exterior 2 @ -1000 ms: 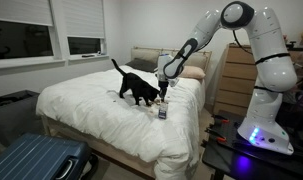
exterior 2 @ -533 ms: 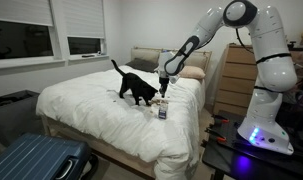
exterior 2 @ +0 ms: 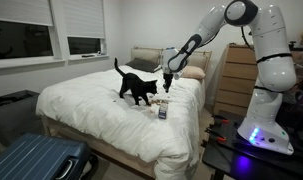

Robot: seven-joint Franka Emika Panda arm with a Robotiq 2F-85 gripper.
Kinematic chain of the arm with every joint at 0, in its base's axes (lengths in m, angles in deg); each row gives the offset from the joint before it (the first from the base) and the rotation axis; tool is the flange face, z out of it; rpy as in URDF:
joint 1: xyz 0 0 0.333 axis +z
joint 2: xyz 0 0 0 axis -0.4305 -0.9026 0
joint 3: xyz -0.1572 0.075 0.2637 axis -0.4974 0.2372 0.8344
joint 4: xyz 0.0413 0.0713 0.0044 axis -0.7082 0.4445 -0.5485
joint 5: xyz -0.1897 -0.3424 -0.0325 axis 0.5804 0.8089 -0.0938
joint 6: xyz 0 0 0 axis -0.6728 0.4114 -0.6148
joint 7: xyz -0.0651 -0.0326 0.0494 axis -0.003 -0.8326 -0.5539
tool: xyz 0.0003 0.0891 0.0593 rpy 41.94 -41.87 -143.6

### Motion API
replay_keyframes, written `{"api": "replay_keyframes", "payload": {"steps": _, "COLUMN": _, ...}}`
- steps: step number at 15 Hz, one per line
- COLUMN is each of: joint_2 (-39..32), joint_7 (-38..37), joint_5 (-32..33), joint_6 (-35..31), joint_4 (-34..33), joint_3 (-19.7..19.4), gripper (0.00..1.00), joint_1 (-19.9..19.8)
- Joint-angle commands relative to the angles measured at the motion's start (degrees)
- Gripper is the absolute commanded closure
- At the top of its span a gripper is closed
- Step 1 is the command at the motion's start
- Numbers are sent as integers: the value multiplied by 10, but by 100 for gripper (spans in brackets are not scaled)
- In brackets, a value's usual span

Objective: Pick some objects from the bed and put them in the clear bottle

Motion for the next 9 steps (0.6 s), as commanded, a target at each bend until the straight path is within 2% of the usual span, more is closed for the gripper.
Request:
{"api": "replay_keyframes", "payload": {"steps": 1, "joint_2": 20, "joint_7": 9, "joint_5": 2, "joint_6": 2, "joint_4": 4, "joint_3": -2, "gripper": 100, "joint_1": -21}}
{"api": "replay_keyframes", "payload": {"steps": 9, "joint_2": 6, "joint_7": 56, "joint_5": -52, "joint_6": 10, "joint_4": -39, "joint_3": 17, "gripper": 100, "joint_1": -72}}
